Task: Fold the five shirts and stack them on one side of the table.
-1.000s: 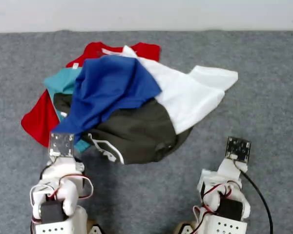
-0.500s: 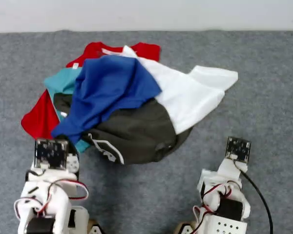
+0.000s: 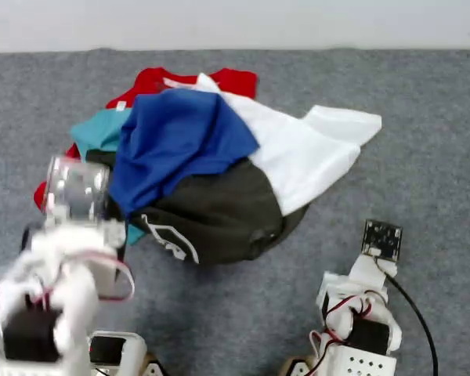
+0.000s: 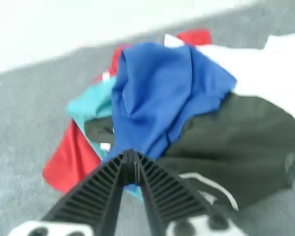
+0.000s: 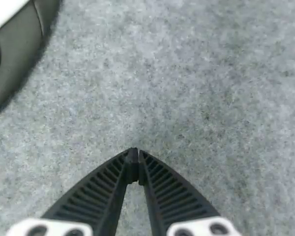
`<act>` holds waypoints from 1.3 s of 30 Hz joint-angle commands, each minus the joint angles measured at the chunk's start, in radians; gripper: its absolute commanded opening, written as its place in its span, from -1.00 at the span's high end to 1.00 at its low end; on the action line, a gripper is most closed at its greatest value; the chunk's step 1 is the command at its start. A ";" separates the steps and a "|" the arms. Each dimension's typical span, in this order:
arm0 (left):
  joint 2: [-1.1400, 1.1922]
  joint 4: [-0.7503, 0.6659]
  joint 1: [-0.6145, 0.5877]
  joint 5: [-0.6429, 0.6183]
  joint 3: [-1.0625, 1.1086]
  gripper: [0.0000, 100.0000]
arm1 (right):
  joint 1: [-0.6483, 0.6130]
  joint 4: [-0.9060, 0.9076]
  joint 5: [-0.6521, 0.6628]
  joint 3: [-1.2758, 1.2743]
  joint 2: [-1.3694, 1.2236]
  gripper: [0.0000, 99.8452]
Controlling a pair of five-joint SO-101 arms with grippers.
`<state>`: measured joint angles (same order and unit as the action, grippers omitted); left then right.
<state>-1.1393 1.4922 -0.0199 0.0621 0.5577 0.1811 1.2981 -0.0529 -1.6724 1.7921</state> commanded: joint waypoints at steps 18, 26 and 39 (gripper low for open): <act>0.908 0.152 0.164 0.339 -0.630 0.96 | 0.015 0.004 -0.008 -0.012 0.012 0.98; 1.030 0.112 0.169 0.397 -0.630 0.52 | 0.015 0.004 -0.008 -0.012 0.012 0.98; 1.386 -0.040 0.167 0.505 -0.633 0.48 | 0.015 0.004 -0.008 -0.012 0.012 0.98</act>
<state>0.2140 1.5198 0.1458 0.5455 -0.0376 0.1811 1.2981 -0.0529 -1.6724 1.7921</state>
